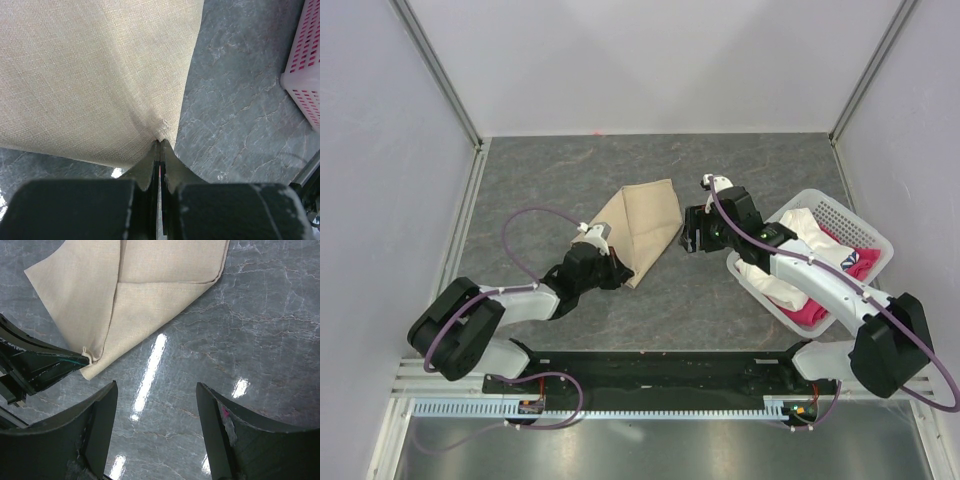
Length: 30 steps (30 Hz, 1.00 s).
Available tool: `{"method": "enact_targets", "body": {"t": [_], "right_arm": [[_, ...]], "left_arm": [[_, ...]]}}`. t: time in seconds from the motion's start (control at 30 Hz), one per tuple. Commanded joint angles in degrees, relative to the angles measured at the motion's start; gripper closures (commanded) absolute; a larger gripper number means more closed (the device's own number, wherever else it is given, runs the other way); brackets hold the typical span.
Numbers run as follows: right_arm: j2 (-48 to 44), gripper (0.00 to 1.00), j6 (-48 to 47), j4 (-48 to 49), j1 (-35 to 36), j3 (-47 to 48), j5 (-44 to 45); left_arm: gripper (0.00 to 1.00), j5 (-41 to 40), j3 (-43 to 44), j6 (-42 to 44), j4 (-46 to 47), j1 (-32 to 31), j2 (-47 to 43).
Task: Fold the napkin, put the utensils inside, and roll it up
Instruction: Fold the napkin
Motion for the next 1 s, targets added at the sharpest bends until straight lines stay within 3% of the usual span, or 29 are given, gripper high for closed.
{"method": "enact_targets", "body": {"t": [0.0,0.07,0.2,0.37,0.47,0.77,0.87,0.97], "right_arm": [[0.87,0.27,0.12,2.02,-0.21,-0.14,-1.06],[1.04,0.28,0.13,2.11,-0.12,-0.31,-1.32],[1.04,0.27,0.21,2.02,-0.21,-0.66,-1.41],[1.31,0.27,0.65,2.11,-0.12,-1.28,-1.58],[2.18,0.27,1.26,2.28,-0.12,-1.28,-1.5],[8.23,0.28,4.78,8.25,-0.12,-1.99,-5.45],[12.28,0.3,5.31,9.83,-0.12,-0.49,-5.81],[16.94,0.34,5.84,10.28,-0.12,2.14,-4.14]], "left_arm": [[0.98,0.48,-0.62,-0.95,3.67,-0.51,0.06],[0.96,1.1,-0.53,-1.04,3.67,-0.6,-0.03],[0.82,2.94,0.0,-1.3,3.32,-0.86,-0.64],[0.45,4.96,1.05,-0.87,0.78,-0.86,-3.79],[0.36,5.76,2.81,-0.51,-2.03,-0.86,-6.95],[0.22,2.42,9.04,2.56,-14.07,2.12,-13.39],[0.22,0.84,9.49,0.02,-17.68,8.87,-12.51],[0.22,4.33,8.0,-3.49,-15.77,17.49,-11.37]]}}
